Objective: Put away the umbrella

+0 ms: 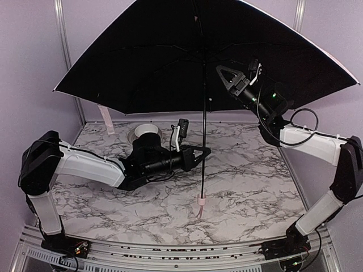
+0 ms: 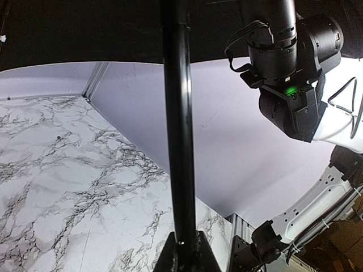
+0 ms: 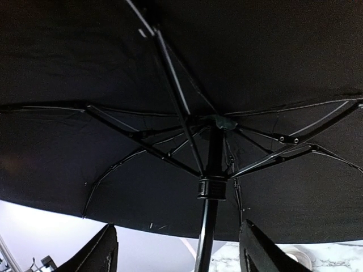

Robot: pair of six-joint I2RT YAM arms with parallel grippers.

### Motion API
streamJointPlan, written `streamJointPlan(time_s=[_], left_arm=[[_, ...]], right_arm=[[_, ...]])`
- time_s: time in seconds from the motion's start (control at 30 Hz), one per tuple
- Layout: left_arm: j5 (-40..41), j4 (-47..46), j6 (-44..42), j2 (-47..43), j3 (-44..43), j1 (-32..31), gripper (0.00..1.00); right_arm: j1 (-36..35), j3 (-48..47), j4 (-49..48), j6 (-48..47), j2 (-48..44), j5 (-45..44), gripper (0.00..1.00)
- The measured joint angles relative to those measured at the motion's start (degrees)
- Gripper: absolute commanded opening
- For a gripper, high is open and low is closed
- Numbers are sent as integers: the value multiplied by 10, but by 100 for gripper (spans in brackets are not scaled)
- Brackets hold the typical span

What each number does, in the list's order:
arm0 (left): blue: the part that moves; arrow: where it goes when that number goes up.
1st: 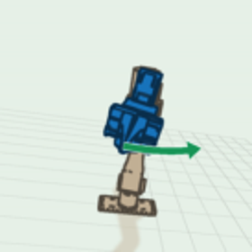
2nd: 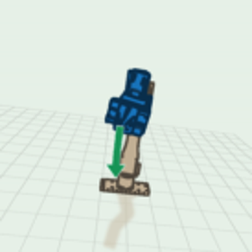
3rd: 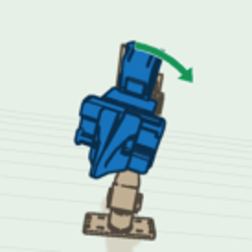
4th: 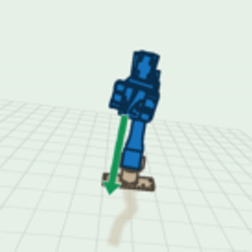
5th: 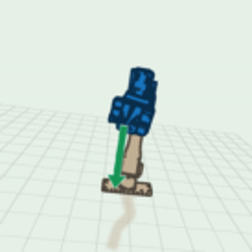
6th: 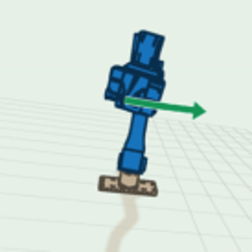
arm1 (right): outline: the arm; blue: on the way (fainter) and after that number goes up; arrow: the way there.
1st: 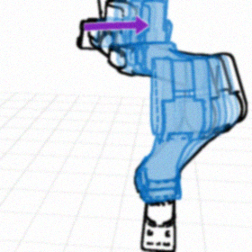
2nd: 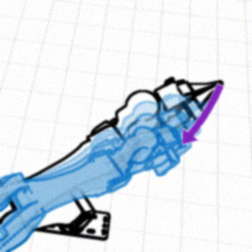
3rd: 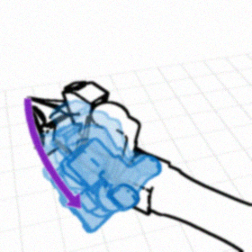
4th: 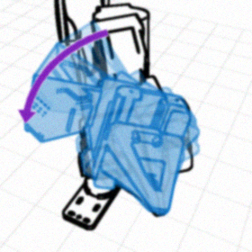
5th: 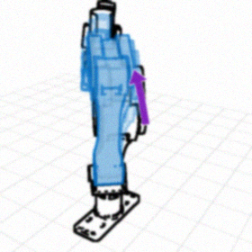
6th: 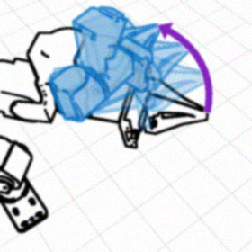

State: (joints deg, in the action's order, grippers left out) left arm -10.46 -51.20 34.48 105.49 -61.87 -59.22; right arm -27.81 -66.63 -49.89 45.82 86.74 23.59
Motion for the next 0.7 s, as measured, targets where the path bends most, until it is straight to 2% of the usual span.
streamJointPlan(time_s=[0.1, 0.23, 0.6, 0.7], left_arm=[[2, -1, 7, 7, 0, 0, 0], [2, -2, 13, 13, 0, 0, 0], [0, -9, 14, 14, 0, 0, 0], [-1, -10, 14, 14, 0, 0, 0]], right_arm=[[0, -9, -3, 10, 23, -19, 86], [0, -25, 4, 20, 43, -38, 87], [0, -66, -7, 70, 95, -44, 57], [0, -66, -12, 84, 111, -47, 56]])
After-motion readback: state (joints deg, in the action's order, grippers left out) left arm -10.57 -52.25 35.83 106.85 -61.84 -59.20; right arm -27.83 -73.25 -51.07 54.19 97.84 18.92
